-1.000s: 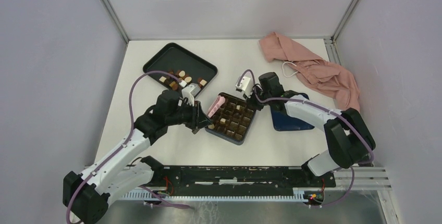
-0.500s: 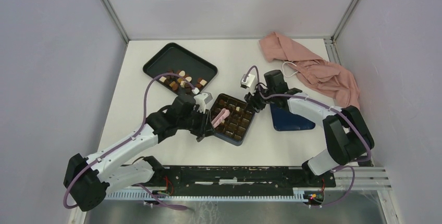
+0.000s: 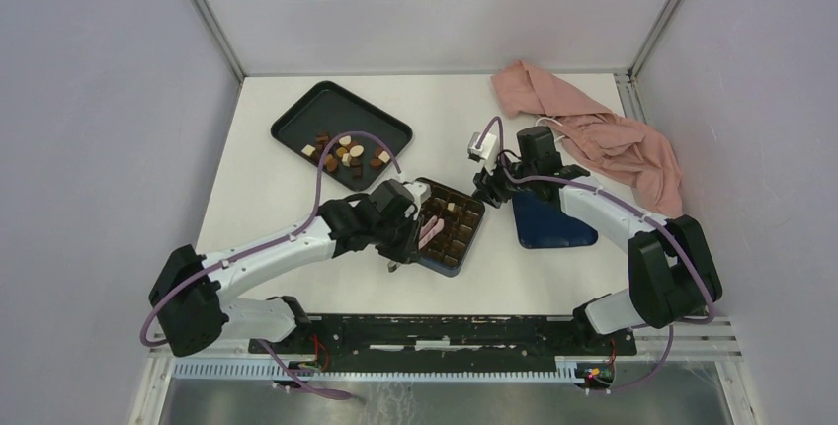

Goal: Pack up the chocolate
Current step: Place the fake chocolate in the packing box.

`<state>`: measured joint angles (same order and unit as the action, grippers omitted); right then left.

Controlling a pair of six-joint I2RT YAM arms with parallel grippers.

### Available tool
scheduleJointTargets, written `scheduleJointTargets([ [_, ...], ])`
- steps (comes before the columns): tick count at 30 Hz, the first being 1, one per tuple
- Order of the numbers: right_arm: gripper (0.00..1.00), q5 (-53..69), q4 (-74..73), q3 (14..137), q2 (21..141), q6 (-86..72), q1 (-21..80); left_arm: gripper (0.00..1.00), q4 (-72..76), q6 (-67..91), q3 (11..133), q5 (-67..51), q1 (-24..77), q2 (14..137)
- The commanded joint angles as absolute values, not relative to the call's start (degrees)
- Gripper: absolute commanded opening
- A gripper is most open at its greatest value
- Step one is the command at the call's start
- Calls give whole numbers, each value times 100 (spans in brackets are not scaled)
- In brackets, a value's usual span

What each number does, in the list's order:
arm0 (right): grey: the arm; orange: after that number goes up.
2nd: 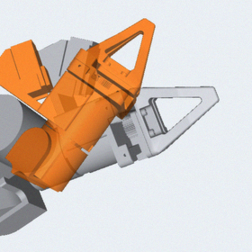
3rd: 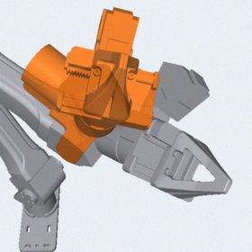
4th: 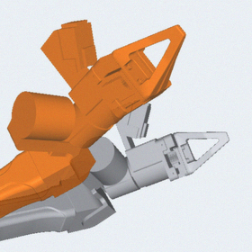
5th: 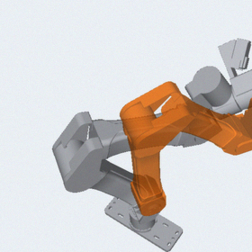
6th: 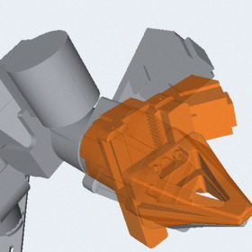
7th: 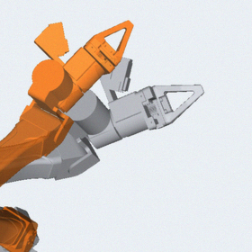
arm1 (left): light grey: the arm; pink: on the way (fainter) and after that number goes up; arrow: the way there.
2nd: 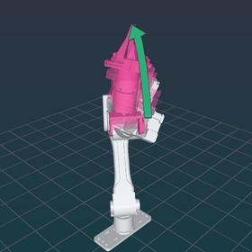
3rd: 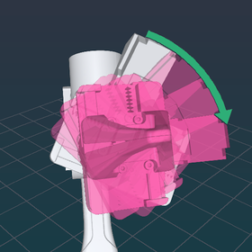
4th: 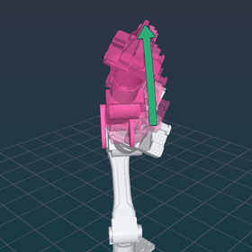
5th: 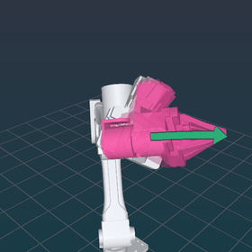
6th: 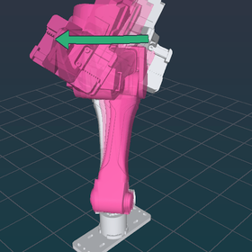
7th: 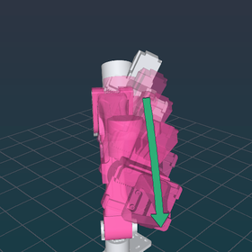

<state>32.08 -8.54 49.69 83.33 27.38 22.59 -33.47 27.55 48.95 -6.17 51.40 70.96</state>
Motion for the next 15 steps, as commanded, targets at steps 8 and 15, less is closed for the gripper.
scheduleJointTargets([
  [8, 55, 3440, -890, 5212, 8228, 2889, 2231, 30, -3530, 2974, 5380, -197, 5372, 7506],
  [15, 58, 3656, -1011, 5251, 8402, 3021, 2232, 42, -3563, 2986, 5474, -62, 5381, 7395],
])
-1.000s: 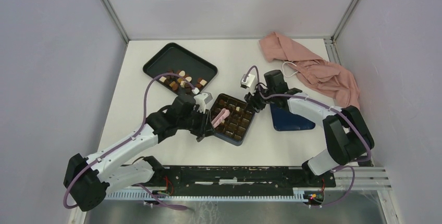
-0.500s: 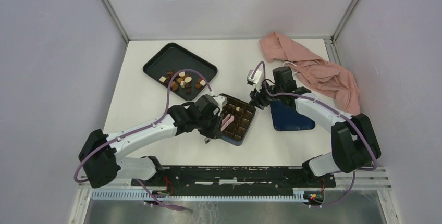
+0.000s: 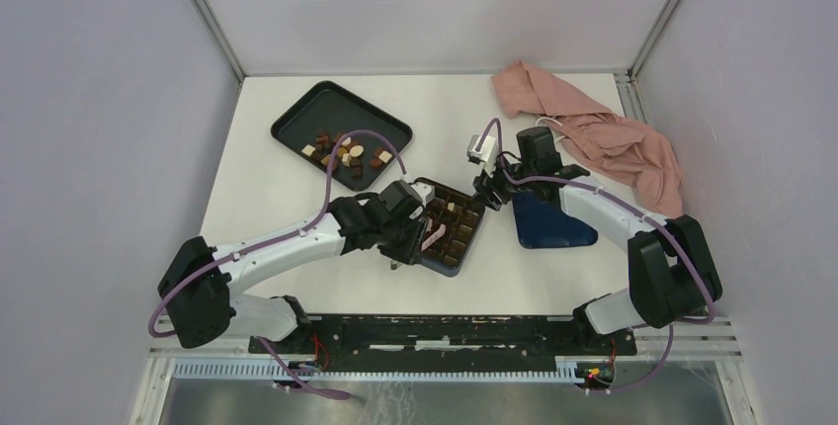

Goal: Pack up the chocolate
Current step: Place the fake chocolate in the packing box, then pick up the packing box from the center of the board.

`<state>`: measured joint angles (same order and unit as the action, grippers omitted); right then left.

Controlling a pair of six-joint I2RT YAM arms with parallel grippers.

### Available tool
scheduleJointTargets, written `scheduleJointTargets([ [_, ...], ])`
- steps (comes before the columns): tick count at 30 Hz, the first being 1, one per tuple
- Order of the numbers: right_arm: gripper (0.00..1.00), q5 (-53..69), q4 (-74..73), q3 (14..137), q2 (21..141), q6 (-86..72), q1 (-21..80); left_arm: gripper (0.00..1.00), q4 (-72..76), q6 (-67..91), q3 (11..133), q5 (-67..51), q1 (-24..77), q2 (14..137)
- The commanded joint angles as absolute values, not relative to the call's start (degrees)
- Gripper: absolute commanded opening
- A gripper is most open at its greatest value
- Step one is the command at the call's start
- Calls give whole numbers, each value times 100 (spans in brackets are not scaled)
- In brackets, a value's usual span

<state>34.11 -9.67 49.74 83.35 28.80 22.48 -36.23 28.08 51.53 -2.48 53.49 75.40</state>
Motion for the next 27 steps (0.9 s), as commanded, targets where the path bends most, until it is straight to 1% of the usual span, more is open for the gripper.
scheduleJointTargets([
  [1, 58, 3665, -1062, 5276, 8434, 3052, 2231, 42, -3553, 2988, 5475, -58, 5387, 7349],
  [5, 59, 3607, -1240, 5389, 8658, 3152, 2250, 43, -3529, 3004, 5471, -25, 5382, 7209],
  [11, 59, 3158, -1455, 5561, 9087, 3282, 2391, 40, -3516, 3149, 5425, 568, 5383, 6763],
  [16, 55, 2804, -1500, 5644, 9336, 3319, 2582, 39, -3507, 3230, 5339, 806, 5376, 6310],
  [18, 47, 2639, -1446, 5660, 9401, 3283, 2656, 38, -3497, 3251, 5275, 906, 5375, 6185],
  [20, 36, 2495, -1392, 5660, 9406, 3233, 2708, 37, -3491, 3268, 5221, 1024, 5375, 6086],
  [24, 17, 2260, -1129, 5521, 9164, 3146, 2742, 37, -3544, 3328, 5153, 1353, 5374, 5843],
  [27, 7, 2049, -837, 5359, 8815, 3035, 2761, 37, -3641, 3372, 5159, 1601, 5379, 5649],
])
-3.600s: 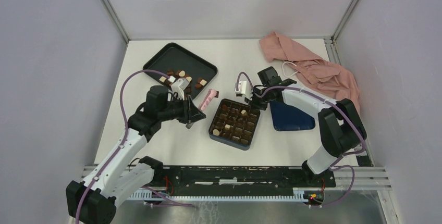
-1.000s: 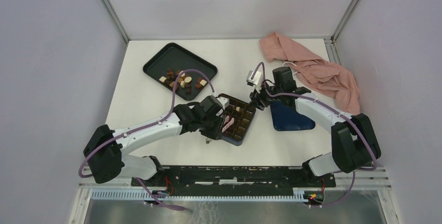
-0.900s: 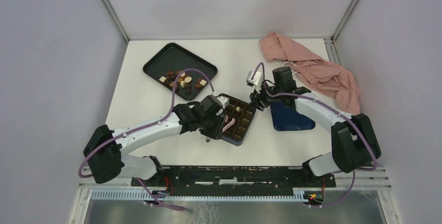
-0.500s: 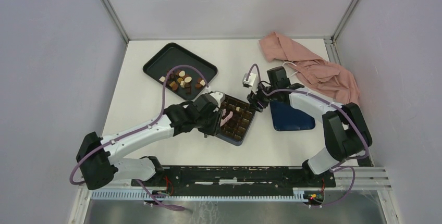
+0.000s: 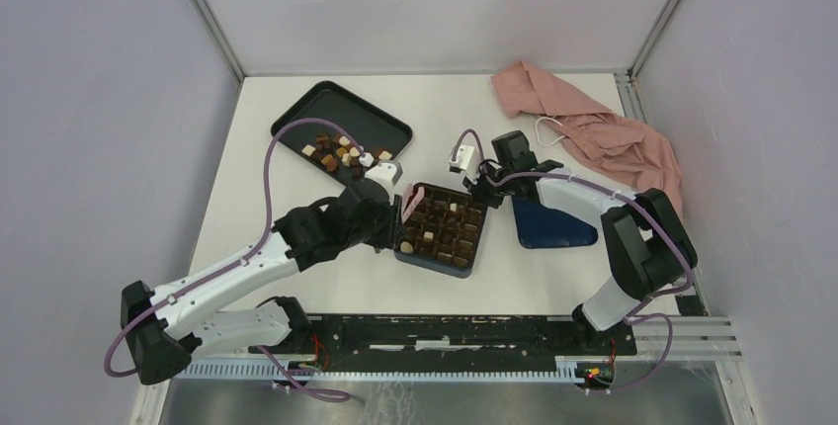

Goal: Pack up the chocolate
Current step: Pick up the packing box from the center of the board.

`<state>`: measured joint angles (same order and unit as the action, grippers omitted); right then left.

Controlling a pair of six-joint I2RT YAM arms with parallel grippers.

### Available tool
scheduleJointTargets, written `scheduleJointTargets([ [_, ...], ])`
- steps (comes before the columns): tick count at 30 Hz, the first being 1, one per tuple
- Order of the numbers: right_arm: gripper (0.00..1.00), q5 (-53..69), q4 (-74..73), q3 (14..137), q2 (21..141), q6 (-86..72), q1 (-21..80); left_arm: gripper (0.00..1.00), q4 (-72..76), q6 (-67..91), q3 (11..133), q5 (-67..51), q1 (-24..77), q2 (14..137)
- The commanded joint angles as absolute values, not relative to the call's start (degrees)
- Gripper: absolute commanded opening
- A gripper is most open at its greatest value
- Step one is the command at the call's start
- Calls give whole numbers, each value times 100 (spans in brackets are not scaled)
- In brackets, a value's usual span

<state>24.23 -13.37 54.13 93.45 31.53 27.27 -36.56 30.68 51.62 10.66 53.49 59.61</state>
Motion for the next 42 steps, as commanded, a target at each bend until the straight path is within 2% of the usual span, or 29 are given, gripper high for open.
scheduleJointTargets([
  [1, 5, 1988, -768, 5316, 8679, 3009, 2767, 37, -3665, 3382, 5154, 1665, 5373, 5571],
  [5, 0, 1771, -454, 5118, 8122, 2931, 2811, 37, -3735, 3419, 5142, 1913, 5379, 5305],
  [12, 0, 1285, 165, 4731, 7158, 2995, 2917, 36, -3624, 3402, 5058, 2119, 5379, 4791],
  [23, 0, 1176, 211, 4693, 6918, 3031, 2953, 36, -3541, 3269, 5014, 2204, 5378, 4646],
  [32, 0, 1384, 246, 4676, 7089, 2797, 2954, 36, -3544, 3177, 5019, 2252, 5376, 4777],
  [42, 0, 2966, 75, 4815, 8350, 1928, 2572, 37, -3321, 3023, 5079, 2283, 5268, 5157],
])
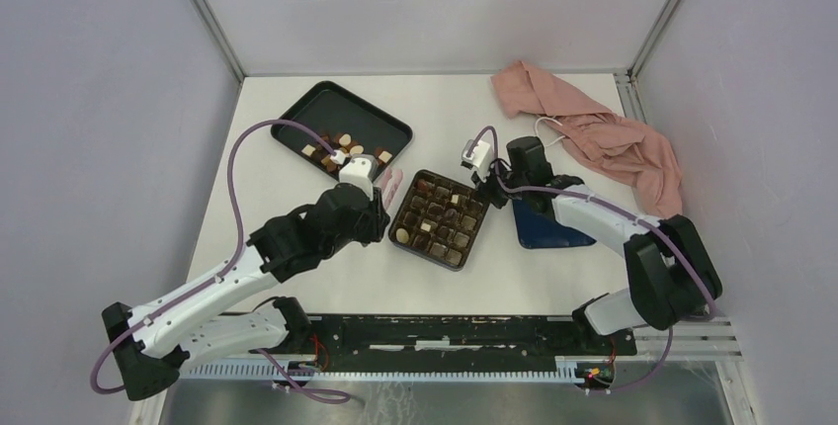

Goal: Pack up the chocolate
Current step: Pick up the packing box from the center of the board, then place the packing box at the center of the board, then pick up the fake chocolate from the plate.

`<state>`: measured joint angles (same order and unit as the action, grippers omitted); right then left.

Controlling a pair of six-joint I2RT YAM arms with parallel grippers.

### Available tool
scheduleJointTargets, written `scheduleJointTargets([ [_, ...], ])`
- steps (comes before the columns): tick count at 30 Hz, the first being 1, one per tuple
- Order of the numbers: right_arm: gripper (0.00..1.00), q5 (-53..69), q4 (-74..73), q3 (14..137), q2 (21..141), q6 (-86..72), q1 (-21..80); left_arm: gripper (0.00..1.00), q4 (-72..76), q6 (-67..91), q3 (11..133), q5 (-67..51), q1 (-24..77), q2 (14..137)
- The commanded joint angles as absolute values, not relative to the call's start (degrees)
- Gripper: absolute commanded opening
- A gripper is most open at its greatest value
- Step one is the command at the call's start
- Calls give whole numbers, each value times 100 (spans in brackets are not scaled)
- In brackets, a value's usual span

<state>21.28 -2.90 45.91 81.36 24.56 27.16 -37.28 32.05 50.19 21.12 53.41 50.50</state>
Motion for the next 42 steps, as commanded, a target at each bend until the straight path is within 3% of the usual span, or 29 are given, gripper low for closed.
scheduleJointTargets([
  [1, 0, 3040, 44, 4833, 8458, 1908, 2543, 37, -3277, 2997, 5084, 2259, 5214, 5194],
  [7, 4, 3333, -223, 4990, 8959, 1858, 2309, 38, -2936, 2783, 5077, 1303, 4335, 5437],
  [10, 14, 3511, -339, 5059, 9119, 1819, 2197, 38, -2705, 2690, 4967, 606, 3621, 5631],
  [17, 52, 3658, -967, 5335, 8736, 2454, 1901, 37, -2688, 2354, 5101, -197, 2314, 6255],
  [22, 66, 3984, -1206, 5353, 8141, 2994, 1615, 37, -3038, 2045, 5606, -599, 1537, 7020],
  [34, 68, 5561, -1494, 5981, 7729, 3143, 1590, 37, -3586, 1577, 7140, -855, 220, 8896],
  [39, 68, 5535, -1070, 5786, 8052, 2599, 1590, 37, -3782, 1584, 7730, -754, 29, 9448],
  [42, 68, 5357, -1531, 5756, 8138, 3067, 1588, 38, -3906, 1559, 8058, -725, 18, 9761],
])
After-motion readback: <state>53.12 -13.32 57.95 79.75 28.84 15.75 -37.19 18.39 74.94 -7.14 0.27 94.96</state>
